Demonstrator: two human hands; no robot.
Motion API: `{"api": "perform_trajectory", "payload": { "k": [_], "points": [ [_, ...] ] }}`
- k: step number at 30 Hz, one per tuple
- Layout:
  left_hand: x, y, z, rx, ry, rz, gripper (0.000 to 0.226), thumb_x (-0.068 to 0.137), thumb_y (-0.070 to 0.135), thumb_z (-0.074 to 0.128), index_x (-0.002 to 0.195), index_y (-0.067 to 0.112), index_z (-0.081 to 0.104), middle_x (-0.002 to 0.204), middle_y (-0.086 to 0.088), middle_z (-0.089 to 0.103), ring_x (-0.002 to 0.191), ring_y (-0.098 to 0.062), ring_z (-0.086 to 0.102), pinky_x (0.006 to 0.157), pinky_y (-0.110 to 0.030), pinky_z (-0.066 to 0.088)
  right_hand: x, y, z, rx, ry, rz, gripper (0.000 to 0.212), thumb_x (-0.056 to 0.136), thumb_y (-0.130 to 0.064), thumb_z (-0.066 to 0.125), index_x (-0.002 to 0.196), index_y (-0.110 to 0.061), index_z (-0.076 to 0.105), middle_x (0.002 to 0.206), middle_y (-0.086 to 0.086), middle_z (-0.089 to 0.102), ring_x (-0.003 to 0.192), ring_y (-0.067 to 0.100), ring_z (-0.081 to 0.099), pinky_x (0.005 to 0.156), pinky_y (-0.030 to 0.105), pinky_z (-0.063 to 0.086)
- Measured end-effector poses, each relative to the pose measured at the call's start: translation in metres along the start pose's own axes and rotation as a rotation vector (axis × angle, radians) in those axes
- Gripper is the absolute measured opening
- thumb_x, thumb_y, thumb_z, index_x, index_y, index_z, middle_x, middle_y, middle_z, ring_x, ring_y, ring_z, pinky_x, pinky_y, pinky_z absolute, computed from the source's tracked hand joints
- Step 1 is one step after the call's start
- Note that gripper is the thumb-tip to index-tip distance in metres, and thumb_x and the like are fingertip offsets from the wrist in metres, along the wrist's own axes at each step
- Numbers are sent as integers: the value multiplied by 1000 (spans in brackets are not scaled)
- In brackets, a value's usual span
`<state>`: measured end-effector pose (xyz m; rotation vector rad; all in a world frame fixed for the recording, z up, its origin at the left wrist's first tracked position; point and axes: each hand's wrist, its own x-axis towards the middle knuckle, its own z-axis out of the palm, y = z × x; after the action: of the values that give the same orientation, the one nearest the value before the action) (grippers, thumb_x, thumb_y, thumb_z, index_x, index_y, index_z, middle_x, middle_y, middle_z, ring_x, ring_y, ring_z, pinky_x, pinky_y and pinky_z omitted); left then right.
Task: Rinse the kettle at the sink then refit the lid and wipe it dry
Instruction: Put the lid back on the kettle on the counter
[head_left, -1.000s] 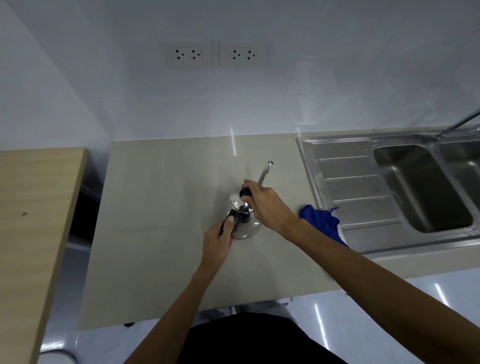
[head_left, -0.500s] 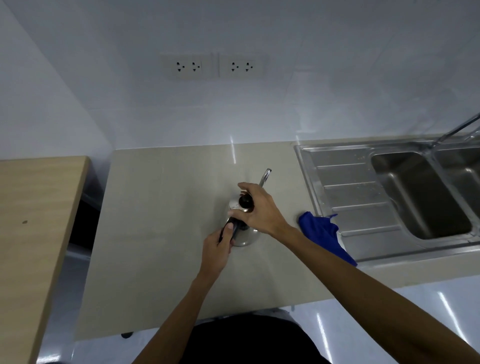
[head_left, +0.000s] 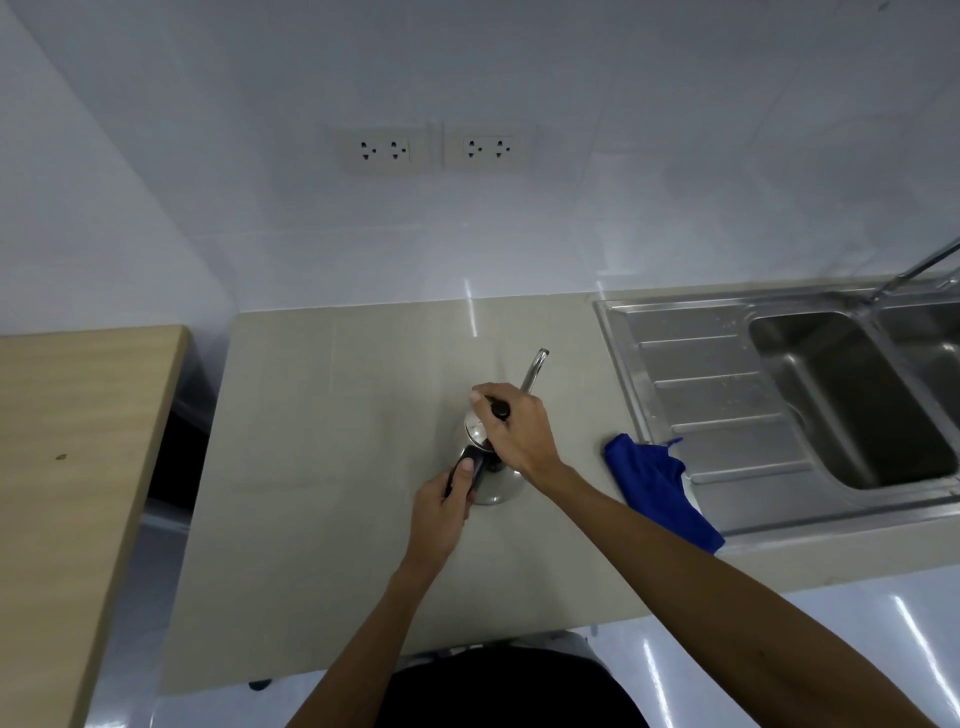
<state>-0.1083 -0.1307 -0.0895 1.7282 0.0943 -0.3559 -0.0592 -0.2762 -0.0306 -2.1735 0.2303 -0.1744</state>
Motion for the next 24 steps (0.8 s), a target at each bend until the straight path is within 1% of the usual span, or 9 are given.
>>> {"api": "perform_trajectory", "payload": {
  "k": [2,5,7,9,11,14,17,20,24],
  "points": [
    [0,0,0,1,-6,6,56,101,43,49,67,-1,56,56,-11,51,51,-17,43,54,-33,35,3,0,-4,-6,-45,-39,36,96,-48,54,109,-19,73,104,-6,75,90,9,67,84,35,56],
    [0,1,0,1,-12,8,55,103,40,48,68,-1,57,56,-11,51,51,-17,42,54,-32,35,9,-3,-14,47,-127,-19,50,94,-51,58,126,-14,67,118,2,73,106,11,68,97,31,53],
    [0,0,0,2,-2,10,54,103,41,48,66,2,56,56,-11,51,51,-17,44,54,-32,35,13,-5,-20,31,-159,-38,55,94,-51,58,133,-13,62,125,5,71,112,11,66,102,27,50],
    [0,0,0,-3,-6,13,55,102,43,48,67,1,57,56,-11,51,51,-17,43,54,-32,35,16,-3,-22,-6,-195,-72,56,94,-53,57,136,-15,59,131,4,67,114,11,65,103,29,50],
    [0,-1,0,-5,-6,13,57,101,45,48,69,-1,58,56,-10,51,51,-16,43,54,-33,35,16,0,-20,-33,-237,-96,55,93,-55,56,137,-22,58,140,3,61,123,10,61,108,31,47],
    [0,0,-1,0,-8,10,58,101,47,48,72,-2,59,58,-12,52,52,-17,44,55,-35,36,14,6,-15,-68,-249,-138,53,94,-58,53,134,-25,61,136,6,64,137,9,48,114,34,41],
    [-1,0,0,-12,-6,6,56,102,43,49,72,-4,58,58,-12,50,52,-17,42,55,-34,35,12,5,-14,-77,-219,-172,46,95,-50,56,129,-20,66,135,6,64,135,9,51,113,30,41],
    [-1,1,0,-7,1,-4,54,102,41,49,71,-2,59,57,-11,51,51,-17,42,54,-34,35,12,6,-13,-84,-198,-204,37,96,-42,58,121,-18,70,131,4,67,127,10,58,108,28,45],
    [-1,0,1,10,15,12,56,99,48,49,70,1,59,57,-18,52,50,-15,43,54,-34,36,11,7,-9,-60,-123,-240,23,98,-28,59,107,-11,74,111,1,75,105,12,68,93,24,52]
  ]
}}
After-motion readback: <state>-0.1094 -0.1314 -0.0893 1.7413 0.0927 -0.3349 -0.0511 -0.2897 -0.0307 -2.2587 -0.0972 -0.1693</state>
